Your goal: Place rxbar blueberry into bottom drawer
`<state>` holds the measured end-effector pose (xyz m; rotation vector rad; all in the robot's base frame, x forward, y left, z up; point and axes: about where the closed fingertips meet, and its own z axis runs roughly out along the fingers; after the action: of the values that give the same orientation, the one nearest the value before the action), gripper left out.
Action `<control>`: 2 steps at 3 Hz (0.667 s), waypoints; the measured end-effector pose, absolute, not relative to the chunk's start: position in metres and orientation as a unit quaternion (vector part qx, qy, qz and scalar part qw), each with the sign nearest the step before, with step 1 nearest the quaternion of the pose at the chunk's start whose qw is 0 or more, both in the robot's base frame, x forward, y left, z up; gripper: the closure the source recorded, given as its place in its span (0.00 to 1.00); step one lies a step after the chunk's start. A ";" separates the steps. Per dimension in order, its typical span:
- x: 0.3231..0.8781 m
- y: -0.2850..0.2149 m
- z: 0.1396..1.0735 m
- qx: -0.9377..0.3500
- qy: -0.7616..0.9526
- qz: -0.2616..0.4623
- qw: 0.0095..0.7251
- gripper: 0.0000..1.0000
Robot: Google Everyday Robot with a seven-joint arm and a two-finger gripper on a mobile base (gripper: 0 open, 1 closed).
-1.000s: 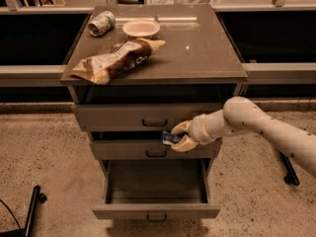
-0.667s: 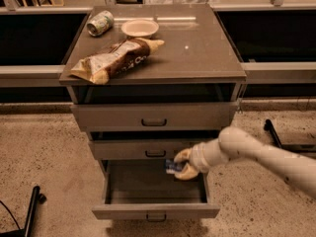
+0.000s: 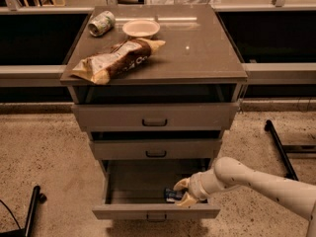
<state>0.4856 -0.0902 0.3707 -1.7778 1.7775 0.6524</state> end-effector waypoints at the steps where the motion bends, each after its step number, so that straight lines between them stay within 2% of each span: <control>1: 0.488 -0.090 0.368 -0.655 0.663 0.242 0.269 1.00; 2: 0.518 -0.095 0.334 -0.603 0.709 0.234 0.281 1.00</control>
Offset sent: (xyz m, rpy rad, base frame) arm 0.0764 -0.0174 -0.0822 0.0241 0.0582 -0.3539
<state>0.5178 -0.0945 0.3341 -1.6147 1.9010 0.6280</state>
